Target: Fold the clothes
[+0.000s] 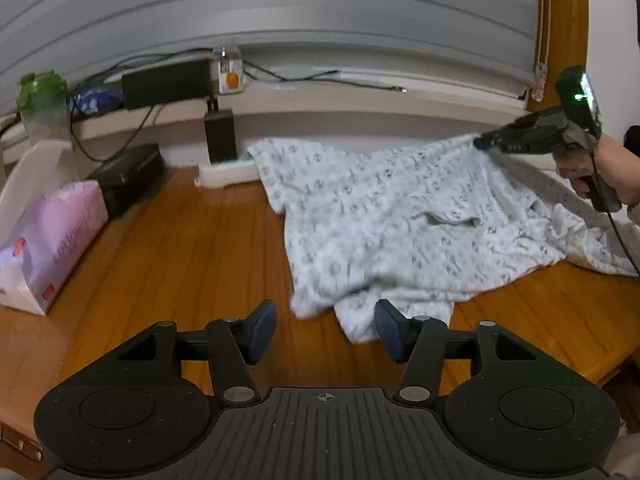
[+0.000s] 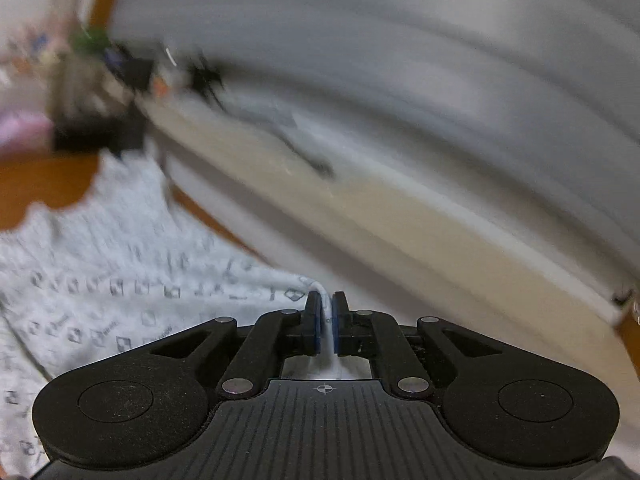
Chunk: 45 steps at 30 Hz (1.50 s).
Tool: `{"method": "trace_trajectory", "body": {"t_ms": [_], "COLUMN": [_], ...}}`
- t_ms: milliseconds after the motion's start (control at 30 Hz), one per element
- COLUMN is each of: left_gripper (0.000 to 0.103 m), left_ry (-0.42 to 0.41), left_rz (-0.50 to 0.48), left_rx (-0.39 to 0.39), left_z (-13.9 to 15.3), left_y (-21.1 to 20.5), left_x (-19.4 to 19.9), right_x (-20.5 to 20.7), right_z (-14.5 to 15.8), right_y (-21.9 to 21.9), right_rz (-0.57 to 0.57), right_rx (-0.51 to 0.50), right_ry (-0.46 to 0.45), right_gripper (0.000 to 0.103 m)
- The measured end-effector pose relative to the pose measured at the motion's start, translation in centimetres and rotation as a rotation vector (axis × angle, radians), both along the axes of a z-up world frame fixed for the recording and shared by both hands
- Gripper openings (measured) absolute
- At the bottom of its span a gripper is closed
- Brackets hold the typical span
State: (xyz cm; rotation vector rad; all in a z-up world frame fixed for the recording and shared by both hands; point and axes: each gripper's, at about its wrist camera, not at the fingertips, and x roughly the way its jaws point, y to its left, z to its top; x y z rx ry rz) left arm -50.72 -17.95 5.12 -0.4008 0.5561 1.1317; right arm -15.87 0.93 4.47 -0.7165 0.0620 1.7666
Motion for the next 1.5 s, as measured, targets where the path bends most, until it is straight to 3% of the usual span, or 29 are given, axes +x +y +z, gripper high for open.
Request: {"method": "trace_trajectory", "body": {"t_ms": [200, 267, 400, 667, 1033, 1133, 1200, 1233, 1267, 1500], "left_gripper": [0.06, 0.059, 0.057, 0.057, 0.055, 0.053, 0.053, 0.053, 0.054, 0.056], "left_ry": [-0.022, -0.035, -0.049, -0.081, -0.126, -0.138, -0.145, -0.146, -0.148, -0.202], "left_rz": [0.004, 0.004, 0.011, 0.054, 0.074, 0.077, 0.08, 0.083, 0.087, 0.048], "left_rx": [-0.018, -0.025, -0.02, 0.004, 0.024, 0.028, 0.031, 0.035, 0.039, 0.038], "left_z": [-0.6, -0.9, -0.9, -0.3, 0.3, 0.5, 0.7, 0.8, 0.9, 1.3], "left_y": [0.6, 1.1, 1.9, 3.1, 4.7, 5.2, 5.5, 5.4, 5.3, 2.1], "left_x": [-0.2, 0.0, 0.4, 0.1, 0.5, 0.7, 0.9, 0.9, 1.0, 1.9], "right_x": [-0.4, -1.5, -5.0, -11.4, -11.2, -11.6, -12.0, -11.8, -11.7, -8.2], "right_z": [0.0, 0.3, 0.6, -1.0, -1.6, -1.6, -1.9, -1.8, -1.7, 1.3], "right_y": [-2.0, -3.3, -6.1, -9.3, -8.9, -9.2, -9.1, -8.9, -8.8, -7.0], "right_rz": [0.06, 0.132, 0.317, 0.541, 0.603, 0.602, 0.586, 0.578, 0.57, 0.421], "right_rx": [-0.039, -0.057, -0.126, -0.257, -0.344, -0.335, -0.33, -0.319, -0.309, -0.178], "right_ry": [0.05, 0.073, 0.139, 0.185, 0.223, 0.193, 0.165, 0.177, 0.188, 0.342], "right_gripper": [0.022, 0.024, 0.039, 0.039, 0.039, 0.039, 0.034, 0.026, 0.003, 0.003]}}
